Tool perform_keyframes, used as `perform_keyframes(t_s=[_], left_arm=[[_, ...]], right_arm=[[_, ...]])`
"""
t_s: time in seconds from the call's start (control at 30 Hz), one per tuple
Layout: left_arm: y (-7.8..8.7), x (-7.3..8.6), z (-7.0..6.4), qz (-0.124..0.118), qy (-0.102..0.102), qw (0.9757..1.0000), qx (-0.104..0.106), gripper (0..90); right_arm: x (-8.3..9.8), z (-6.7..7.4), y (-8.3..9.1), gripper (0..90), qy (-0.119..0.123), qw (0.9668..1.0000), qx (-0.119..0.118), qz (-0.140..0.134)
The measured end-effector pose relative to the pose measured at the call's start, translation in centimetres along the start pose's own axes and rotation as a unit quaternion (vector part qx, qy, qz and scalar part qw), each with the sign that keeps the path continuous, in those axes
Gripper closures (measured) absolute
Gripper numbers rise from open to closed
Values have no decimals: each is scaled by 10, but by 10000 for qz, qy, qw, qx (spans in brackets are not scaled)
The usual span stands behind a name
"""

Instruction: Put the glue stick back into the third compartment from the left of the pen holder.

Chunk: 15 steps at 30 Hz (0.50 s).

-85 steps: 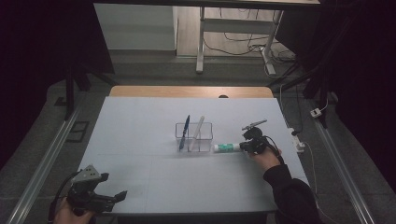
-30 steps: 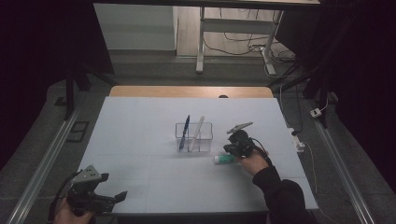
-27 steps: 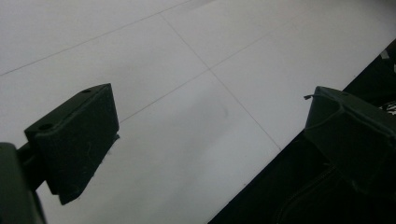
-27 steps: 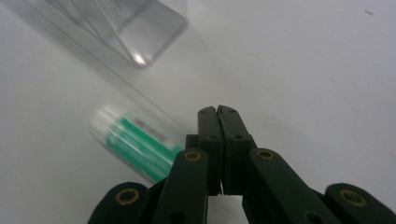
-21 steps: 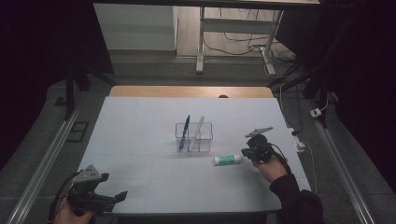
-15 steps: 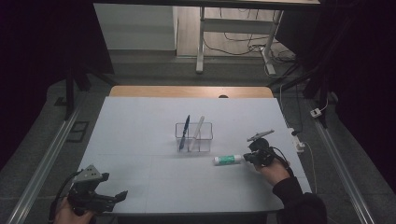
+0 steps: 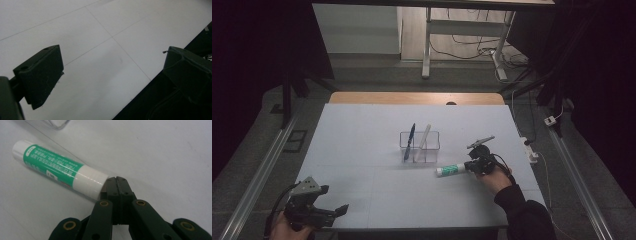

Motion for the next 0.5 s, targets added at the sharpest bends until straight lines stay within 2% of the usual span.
perform_keyframes(t_s=[0.5], left_arm=[[0, 0, 0, -19, -2, 10000, 15, 30]], right_arm=[[-31, 21, -9, 896, 243, 9994, -123, -198]])
Point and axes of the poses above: each handheld gripper's, and its own axes: y roughly backward along the jaws, x roughly out of its underside, z roughly to its left, the point moved 10 cm from there along -y, roughly forward along the jaws, and after that the axes turned 10 degrees about z, right-handed, at the moved point
